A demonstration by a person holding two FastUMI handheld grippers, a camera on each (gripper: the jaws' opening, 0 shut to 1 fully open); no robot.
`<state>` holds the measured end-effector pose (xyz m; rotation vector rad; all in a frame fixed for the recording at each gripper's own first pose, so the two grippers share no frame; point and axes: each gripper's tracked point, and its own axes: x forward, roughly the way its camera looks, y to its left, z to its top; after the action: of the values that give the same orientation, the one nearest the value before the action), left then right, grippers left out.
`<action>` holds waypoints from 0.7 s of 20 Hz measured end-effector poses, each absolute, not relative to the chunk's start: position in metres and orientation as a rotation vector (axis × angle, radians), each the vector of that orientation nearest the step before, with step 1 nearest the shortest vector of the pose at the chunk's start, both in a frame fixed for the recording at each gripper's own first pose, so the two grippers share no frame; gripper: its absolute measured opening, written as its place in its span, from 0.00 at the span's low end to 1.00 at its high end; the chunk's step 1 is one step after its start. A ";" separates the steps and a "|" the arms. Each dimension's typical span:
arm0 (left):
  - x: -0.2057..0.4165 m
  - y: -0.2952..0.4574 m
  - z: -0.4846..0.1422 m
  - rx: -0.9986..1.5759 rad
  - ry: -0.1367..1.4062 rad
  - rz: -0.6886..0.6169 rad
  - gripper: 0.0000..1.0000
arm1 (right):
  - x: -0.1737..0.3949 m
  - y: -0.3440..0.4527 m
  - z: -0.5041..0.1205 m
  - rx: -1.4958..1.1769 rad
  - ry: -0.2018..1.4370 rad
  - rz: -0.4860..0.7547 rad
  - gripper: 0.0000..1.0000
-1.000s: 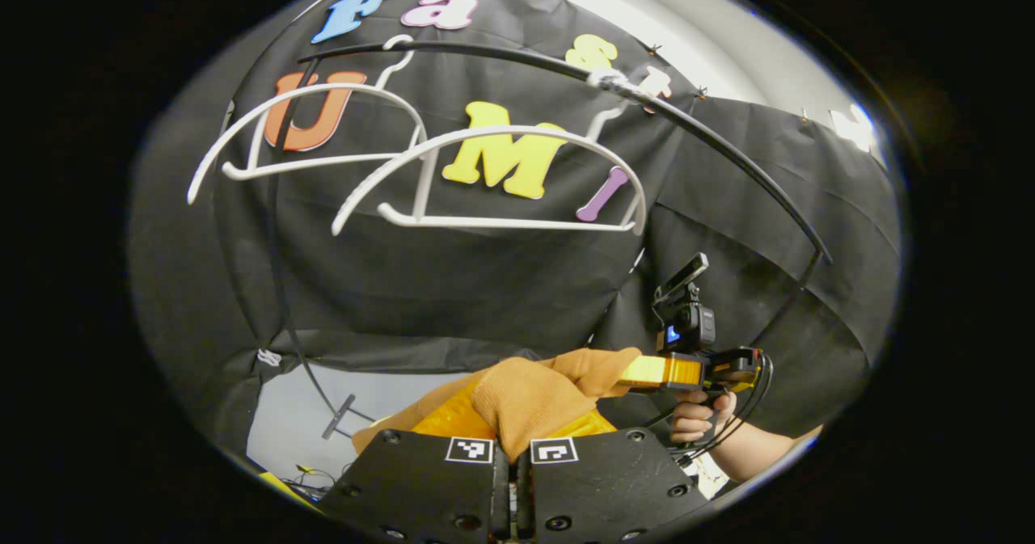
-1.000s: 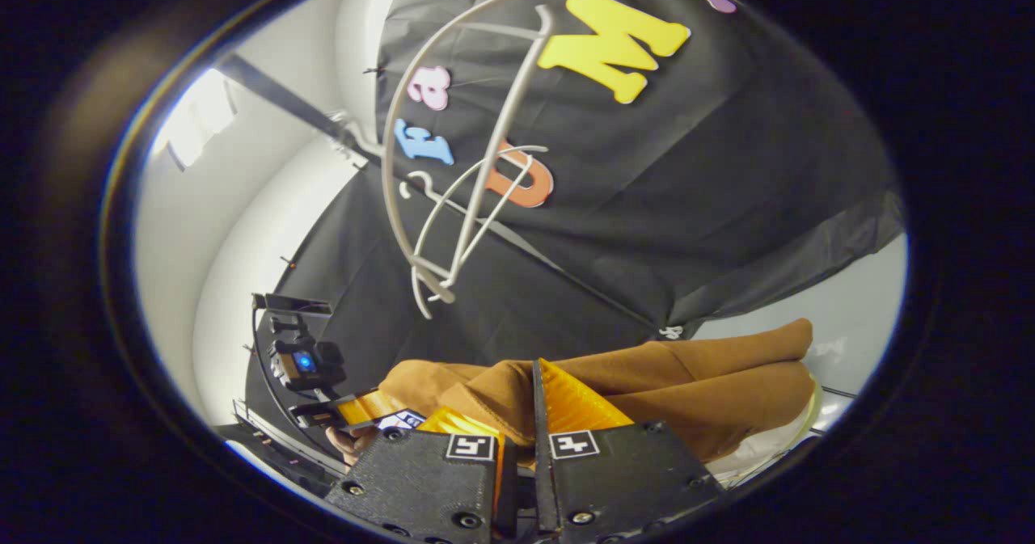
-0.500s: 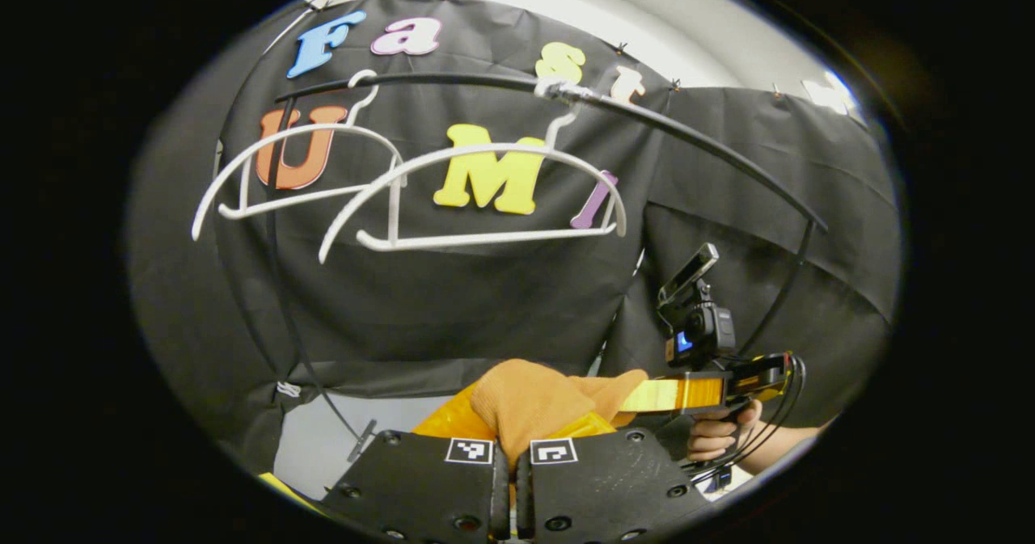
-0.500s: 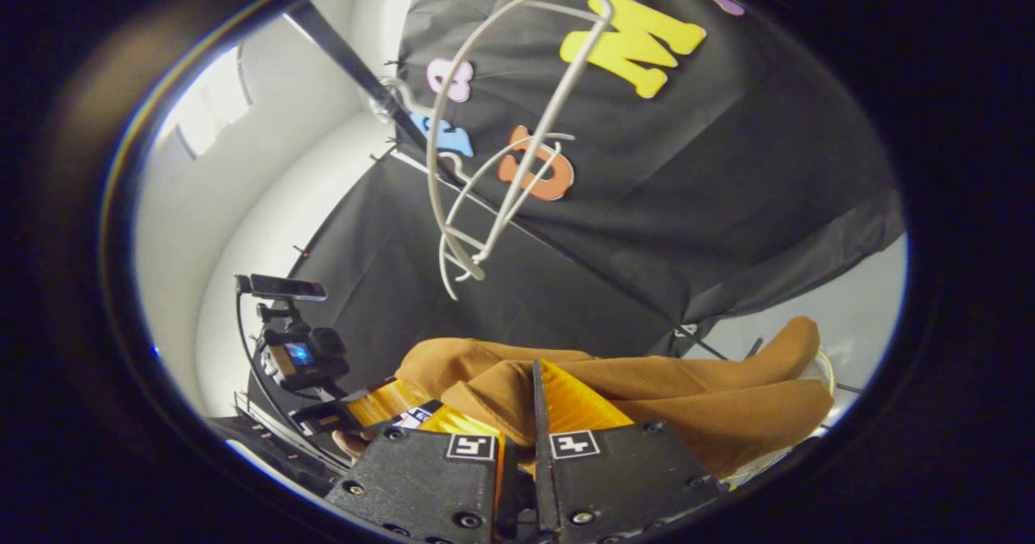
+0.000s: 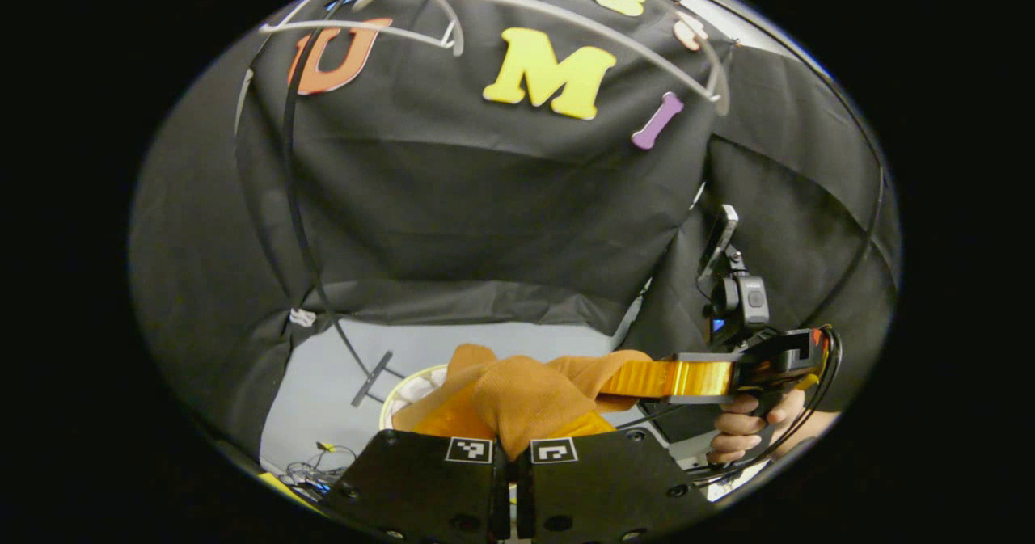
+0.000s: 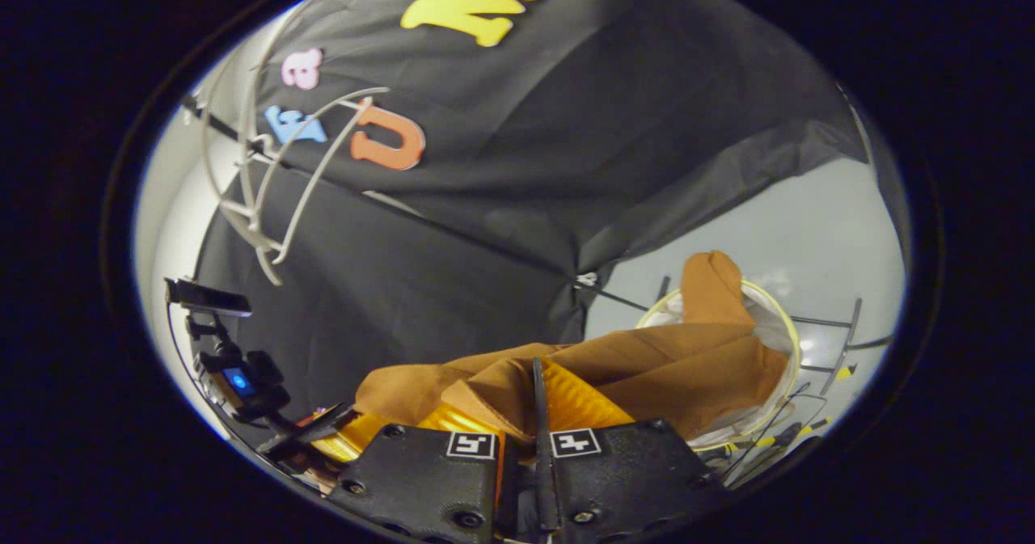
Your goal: Grasp the clothes on the hanger with both hands and then place them into the laundry hamper below.
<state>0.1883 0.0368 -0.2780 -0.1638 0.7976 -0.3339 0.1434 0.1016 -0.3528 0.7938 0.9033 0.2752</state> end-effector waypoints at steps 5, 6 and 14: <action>0.172 0.029 -0.304 -0.041 0.972 -0.331 0.57 | 0.118 0.070 -0.420 0.514 1.118 0.055 0.29; 0.176 0.030 -0.311 -0.019 0.971 -0.342 0.70 | 0.118 0.067 -0.417 0.473 1.107 0.046 0.47; 0.166 0.041 -0.258 0.039 0.847 -0.386 0.95 | 0.108 0.046 -0.333 0.202 0.895 -0.075 0.73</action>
<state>0.1665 0.0409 -0.2584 0.0386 0.8467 -0.3858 0.1078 0.0459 -0.3331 0.2023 0.8945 -0.0750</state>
